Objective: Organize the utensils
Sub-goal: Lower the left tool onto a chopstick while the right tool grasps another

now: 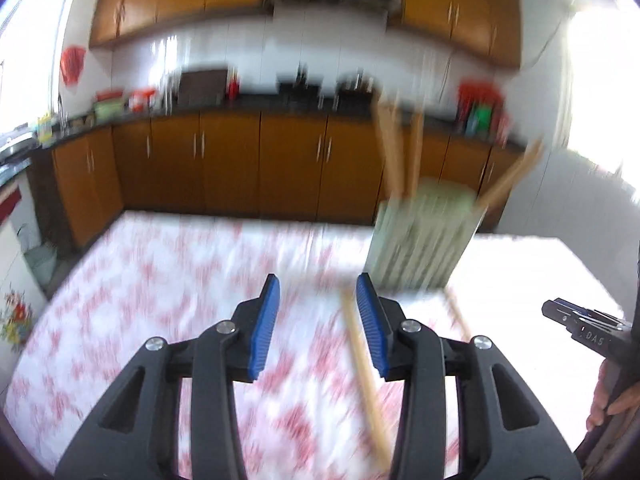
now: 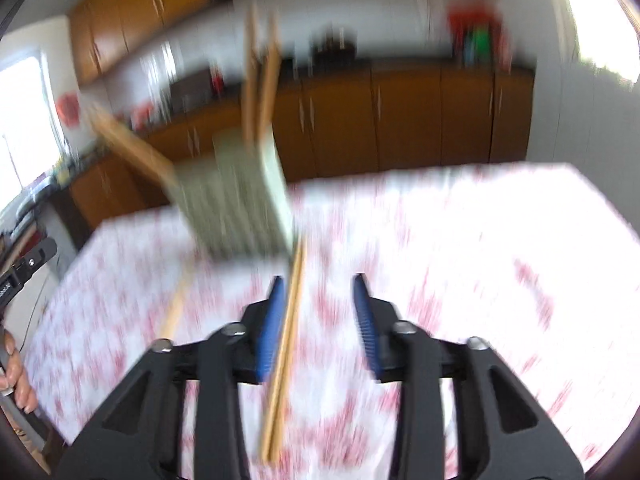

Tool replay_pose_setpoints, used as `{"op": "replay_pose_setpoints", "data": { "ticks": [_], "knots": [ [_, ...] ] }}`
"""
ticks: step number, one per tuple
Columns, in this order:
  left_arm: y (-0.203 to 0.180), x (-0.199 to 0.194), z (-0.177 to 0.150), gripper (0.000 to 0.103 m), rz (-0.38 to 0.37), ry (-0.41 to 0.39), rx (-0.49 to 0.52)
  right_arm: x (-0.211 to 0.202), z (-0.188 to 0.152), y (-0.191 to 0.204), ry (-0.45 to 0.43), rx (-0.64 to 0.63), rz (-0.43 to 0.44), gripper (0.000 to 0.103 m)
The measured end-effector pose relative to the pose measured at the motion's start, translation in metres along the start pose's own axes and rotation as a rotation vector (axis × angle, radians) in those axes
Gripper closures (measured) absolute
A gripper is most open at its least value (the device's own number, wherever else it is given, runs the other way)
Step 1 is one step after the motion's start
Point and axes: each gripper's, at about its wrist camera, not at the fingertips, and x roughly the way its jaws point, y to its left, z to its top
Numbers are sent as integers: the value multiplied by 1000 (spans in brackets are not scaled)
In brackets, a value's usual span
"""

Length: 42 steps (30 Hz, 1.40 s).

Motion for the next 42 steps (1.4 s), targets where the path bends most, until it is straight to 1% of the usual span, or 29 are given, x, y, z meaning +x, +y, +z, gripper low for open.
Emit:
{"op": "replay_pose_setpoints", "data": {
  "ticks": [1, 2, 3, 5, 7, 10, 11, 12, 13, 15, 17, 20, 24, 29, 34, 37, 38, 42],
  "knots": [
    [2, 11, -10, 63, 3, 49, -2, 13, -10, -1, 54, 7, 17, 84],
    [3, 18, -17, 63, 1, 81, -7, 27, -20, 0, 106, 5, 28, 84],
    [6, 27, -28, 63, -10, 125, -19, 34, -28, 3, 132, 0, 33, 84],
    [7, 38, -41, 64, -31, 176, -34, 44, -35, 10, 163, -8, 55, 84],
    [4, 43, -47, 64, -39, 199, -36, 50, -37, 17, 176, -18, 64, 84],
    [-3, 48, -52, 65, -55, 222, -28, 61, -37, 27, 199, -51, 45, 85],
    [-6, 53, -51, 66, -58, 227, -25, 61, -38, 27, 187, -59, 32, 87],
    [-9, 55, -52, 67, -68, 235, -18, 62, -38, 26, 189, -70, 8, 94],
    [-12, 54, -52, 69, -74, 241, -14, 64, -38, 24, 194, -74, -23, 95],
    [-18, 57, -54, 71, -89, 257, -4, 62, -40, 12, 179, -53, -52, 95],
    [-23, 61, -58, 76, -101, 276, 5, 62, -39, 6, 177, -30, -61, 95],
    [-27, 65, -62, 81, -116, 299, 9, 60, -38, 1, 172, -34, -68, 95],
    [-33, 70, -67, 82, -116, 317, 27, 58, -41, 1, 167, -44, -71, 95],
    [-40, 70, -70, 82, -116, 319, 57, 59, -41, 3, 167, -47, -70, 95],
    [-47, 73, -72, 84, -81, 322, 95, 54, -42, 1, 175, -49, -66, 95],
    [-45, 78, -69, 93, -43, 320, 99, 52, -44, 2, 172, -63, -64, 95],
    [-41, 80, -67, 94, -34, 320, 90, 53, -43, 3, 170, -72, -66, 95],
    [-10, 94, -56, 94, 46, 319, 30, 59, -36, -5, 152, -59, -99, 95]
  ]
}}
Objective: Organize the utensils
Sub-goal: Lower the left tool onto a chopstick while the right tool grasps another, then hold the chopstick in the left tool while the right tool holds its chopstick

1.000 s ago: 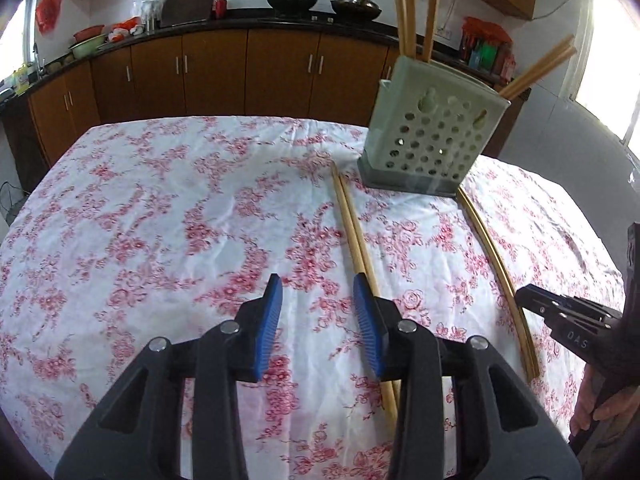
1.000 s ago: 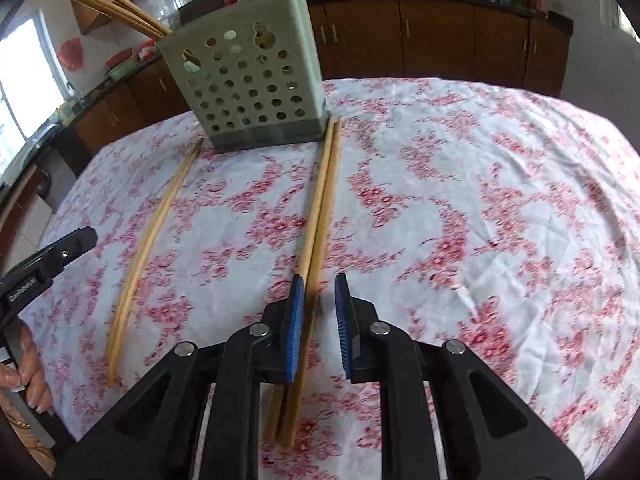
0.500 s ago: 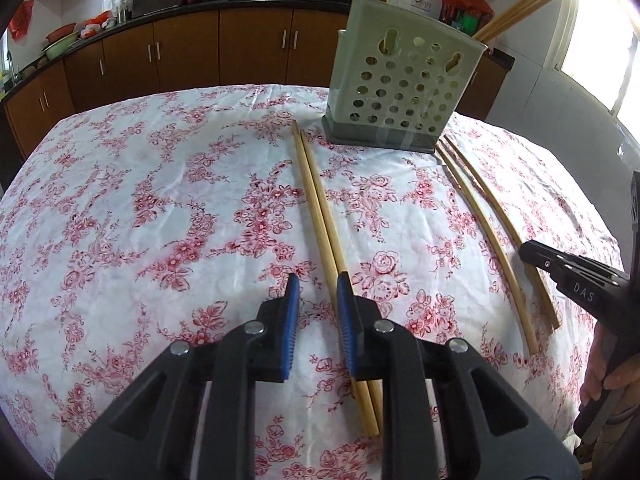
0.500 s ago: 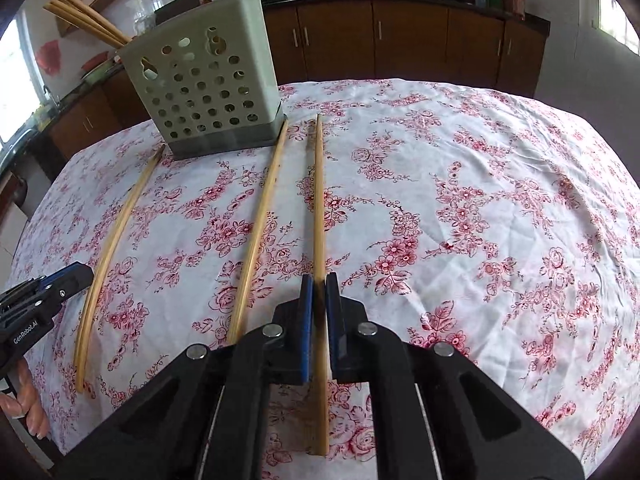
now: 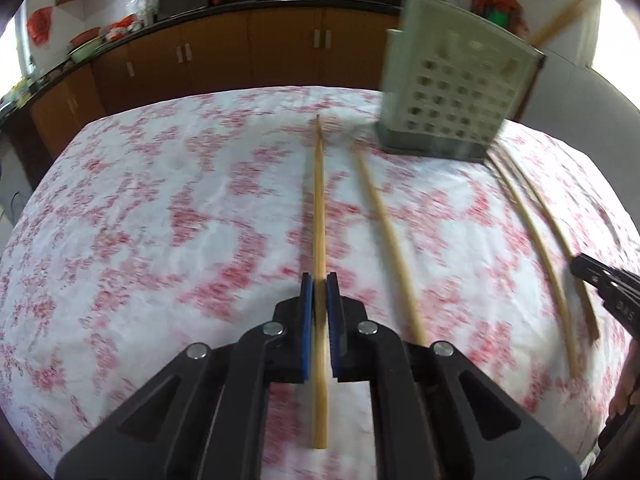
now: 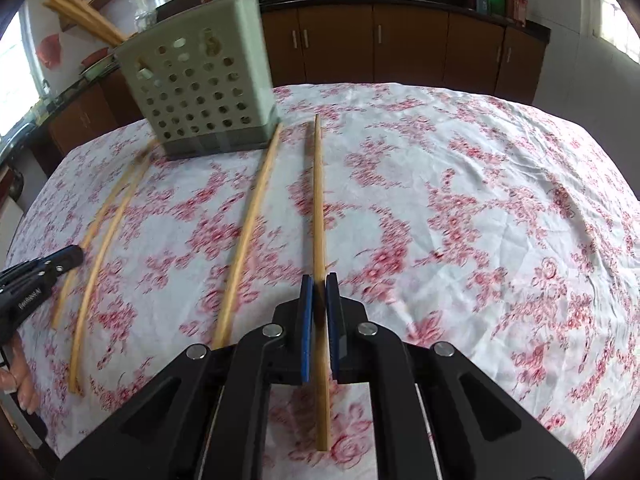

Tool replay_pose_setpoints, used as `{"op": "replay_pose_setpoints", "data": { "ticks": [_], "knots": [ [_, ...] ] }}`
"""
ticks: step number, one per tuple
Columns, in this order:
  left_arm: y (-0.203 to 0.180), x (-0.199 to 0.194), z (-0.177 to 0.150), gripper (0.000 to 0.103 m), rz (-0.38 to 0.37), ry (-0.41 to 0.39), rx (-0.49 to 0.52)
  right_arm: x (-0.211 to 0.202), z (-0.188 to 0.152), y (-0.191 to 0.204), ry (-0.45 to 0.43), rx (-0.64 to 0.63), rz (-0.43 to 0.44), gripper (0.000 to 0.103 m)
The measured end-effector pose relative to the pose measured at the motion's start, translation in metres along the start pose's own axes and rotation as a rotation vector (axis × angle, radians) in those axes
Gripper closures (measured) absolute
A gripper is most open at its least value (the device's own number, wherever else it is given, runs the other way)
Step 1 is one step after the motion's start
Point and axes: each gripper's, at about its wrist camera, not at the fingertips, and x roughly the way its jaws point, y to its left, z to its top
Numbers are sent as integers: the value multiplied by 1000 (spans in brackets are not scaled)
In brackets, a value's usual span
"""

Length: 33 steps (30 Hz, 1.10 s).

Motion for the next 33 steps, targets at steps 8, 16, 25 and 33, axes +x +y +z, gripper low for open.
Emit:
{"op": "replay_pose_setpoints", "data": {
  "ticks": [8, 16, 25, 33],
  "knots": [
    [53, 10, 15, 92, 36, -15, -93, 12, 17, -22, -28, 38, -66, 95],
    [50, 12, 16, 87, 23, -15, -86, 17, 20, -26, -36, 44, -60, 95],
    [54, 12, 14, 87, -7, -19, -113, 18, 21, -29, -37, 47, -57, 95],
    [57, 12, 13, 87, -5, -19, -111, 17, 20, -27, -37, 49, -57, 95]
  ]
}}
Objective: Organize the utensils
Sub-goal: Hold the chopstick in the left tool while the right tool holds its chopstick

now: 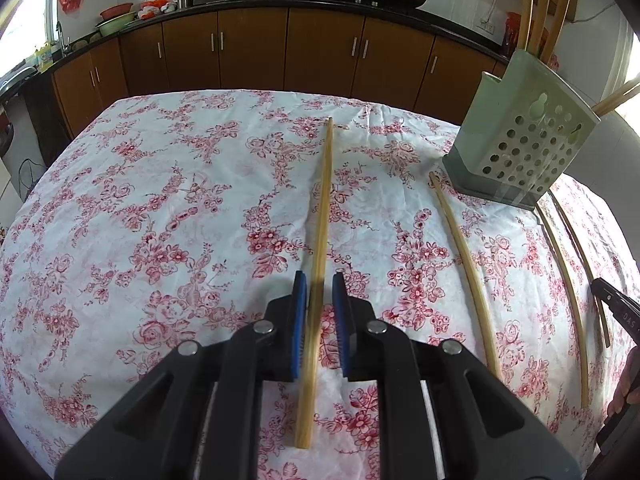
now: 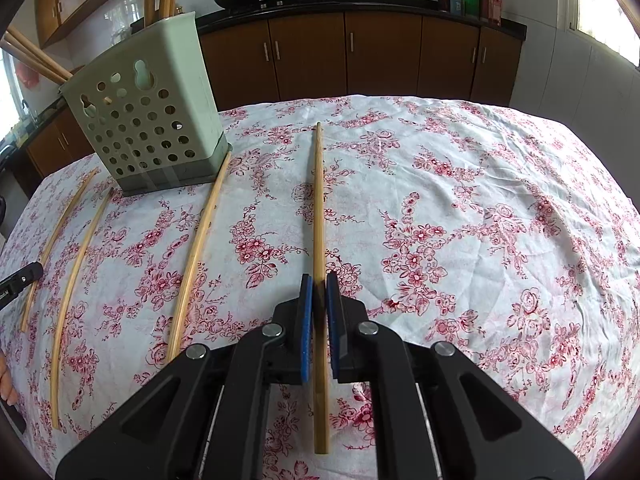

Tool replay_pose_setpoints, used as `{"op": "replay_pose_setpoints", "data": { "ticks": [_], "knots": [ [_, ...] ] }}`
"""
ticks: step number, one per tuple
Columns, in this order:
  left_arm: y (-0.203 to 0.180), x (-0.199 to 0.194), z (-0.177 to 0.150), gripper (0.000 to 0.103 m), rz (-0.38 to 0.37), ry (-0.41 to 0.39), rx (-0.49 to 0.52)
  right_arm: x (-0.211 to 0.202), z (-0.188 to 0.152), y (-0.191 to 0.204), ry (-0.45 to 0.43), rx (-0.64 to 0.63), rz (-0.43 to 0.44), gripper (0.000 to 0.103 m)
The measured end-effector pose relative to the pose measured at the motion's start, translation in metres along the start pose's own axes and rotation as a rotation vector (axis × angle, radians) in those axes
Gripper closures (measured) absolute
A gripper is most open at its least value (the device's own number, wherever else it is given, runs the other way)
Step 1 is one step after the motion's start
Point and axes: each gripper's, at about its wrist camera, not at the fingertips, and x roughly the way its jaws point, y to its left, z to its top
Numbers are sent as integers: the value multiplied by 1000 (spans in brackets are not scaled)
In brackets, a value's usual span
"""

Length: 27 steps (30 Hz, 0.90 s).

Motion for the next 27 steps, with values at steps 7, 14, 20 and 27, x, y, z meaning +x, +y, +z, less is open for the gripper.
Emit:
{"op": "replay_pose_setpoints", "data": {
  "ticks": [7, 14, 20, 27],
  "knots": [
    [-2, 0, 0, 87, 1, 0, 0, 0, 0, 0, 0, 0, 1, 95],
    [-2, 0, 1, 87, 1, 0, 0, 0, 0, 0, 0, 0, 0, 95],
    [-2, 1, 0, 87, 1, 0, 0, 0, 0, 0, -1, 1, 1, 95],
    [-2, 1, 1, 87, 1, 0, 0, 0, 0, 0, -1, 1, 0, 95]
  ]
}}
